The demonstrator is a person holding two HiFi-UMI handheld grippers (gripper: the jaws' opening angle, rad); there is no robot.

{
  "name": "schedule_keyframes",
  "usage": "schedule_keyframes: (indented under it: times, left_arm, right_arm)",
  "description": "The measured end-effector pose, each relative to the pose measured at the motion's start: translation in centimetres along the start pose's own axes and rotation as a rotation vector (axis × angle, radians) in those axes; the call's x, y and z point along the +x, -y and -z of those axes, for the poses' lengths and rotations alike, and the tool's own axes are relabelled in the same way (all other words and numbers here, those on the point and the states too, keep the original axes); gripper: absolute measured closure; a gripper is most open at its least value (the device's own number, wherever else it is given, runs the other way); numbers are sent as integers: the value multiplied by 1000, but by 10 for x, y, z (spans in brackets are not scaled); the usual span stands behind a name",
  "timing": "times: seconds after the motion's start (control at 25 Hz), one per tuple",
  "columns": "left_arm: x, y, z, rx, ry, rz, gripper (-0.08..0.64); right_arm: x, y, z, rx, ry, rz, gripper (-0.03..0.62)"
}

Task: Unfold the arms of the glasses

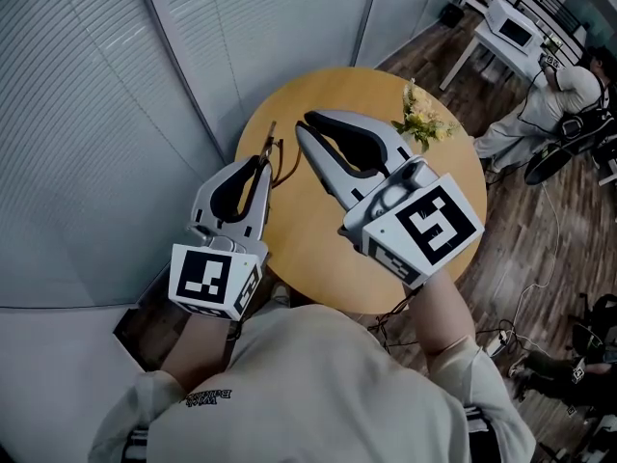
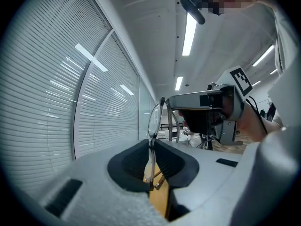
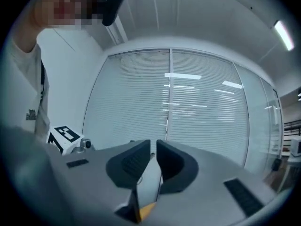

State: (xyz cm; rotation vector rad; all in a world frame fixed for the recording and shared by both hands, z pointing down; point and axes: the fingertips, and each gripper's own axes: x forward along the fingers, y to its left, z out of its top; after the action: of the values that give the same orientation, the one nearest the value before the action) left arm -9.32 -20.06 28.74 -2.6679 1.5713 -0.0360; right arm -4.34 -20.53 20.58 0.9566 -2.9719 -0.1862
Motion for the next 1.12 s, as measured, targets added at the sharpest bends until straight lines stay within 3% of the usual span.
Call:
schedule_keyframes:
  times: [0.56,1.12]
  left_arm:
    - [-9,-32,-12,-84,52,-63,506]
    - [-2,-44,-9,-135,62,-51,508]
  right_arm:
    - [-13,11,28,32,-75,74,552]
    - [-35,14,112,147,-227,140,552]
